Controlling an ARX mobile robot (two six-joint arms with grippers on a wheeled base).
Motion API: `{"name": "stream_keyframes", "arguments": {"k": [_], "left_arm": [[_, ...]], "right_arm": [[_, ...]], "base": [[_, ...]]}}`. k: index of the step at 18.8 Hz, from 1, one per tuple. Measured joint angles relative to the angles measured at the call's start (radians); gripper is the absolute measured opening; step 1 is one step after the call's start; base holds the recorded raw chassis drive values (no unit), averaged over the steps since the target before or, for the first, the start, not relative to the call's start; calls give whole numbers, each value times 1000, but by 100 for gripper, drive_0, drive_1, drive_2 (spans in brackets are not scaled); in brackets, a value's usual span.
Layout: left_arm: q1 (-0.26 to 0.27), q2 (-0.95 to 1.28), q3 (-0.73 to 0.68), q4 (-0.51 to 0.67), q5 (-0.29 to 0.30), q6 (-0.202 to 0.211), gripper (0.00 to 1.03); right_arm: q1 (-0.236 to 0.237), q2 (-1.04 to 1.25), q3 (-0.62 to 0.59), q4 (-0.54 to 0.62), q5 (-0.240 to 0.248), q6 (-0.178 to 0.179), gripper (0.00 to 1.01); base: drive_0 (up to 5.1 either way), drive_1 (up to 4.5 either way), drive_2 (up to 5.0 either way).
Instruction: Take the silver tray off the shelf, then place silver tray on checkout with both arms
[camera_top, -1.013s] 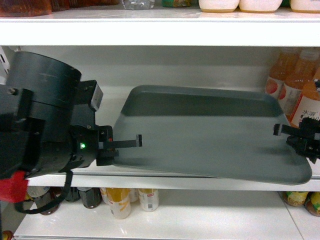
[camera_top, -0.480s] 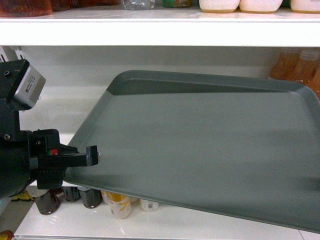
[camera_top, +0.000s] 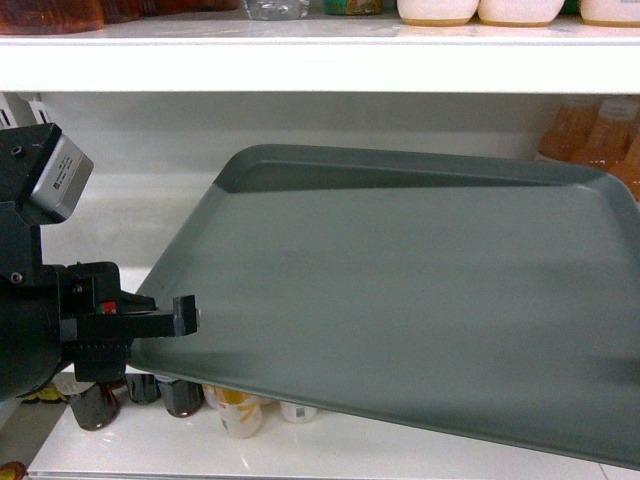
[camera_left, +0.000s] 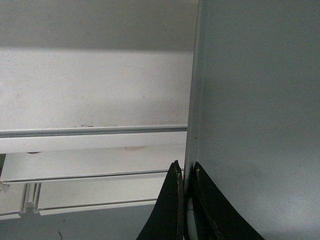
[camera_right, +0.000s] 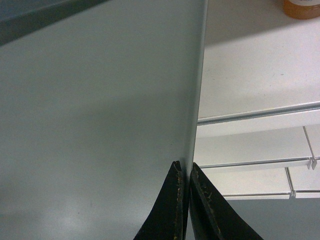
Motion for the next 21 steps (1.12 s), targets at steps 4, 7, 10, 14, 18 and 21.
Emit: {"name": "stream_keyframes", "arguments": {"k": [4,7,10,14,18,21], "left_arm": [[0,0,0,0,0,0,3],[0,2,0,-1,-1,0,3],[0,2,0,1,-2,0,3],[0,2,0,1,-2,0,3],[0,2,-2,1,-3,0,3],[0,2,-2,3,-3,1,3]], "right_arm": [[0,0,0,0,0,0,2],[0,0,0,0,0,0,2],[0,0,0,-1,-1,0,2],[0,0,0,0,-2,0,2],[1,0,1,3,-3,0,2],[1,0,0,2,-3,0,2]], "base": [[0,0,0],[0,-281,281],[-1,-422,421],[1,-420,422],[4,-417,425],[-3,-424,418]]}}
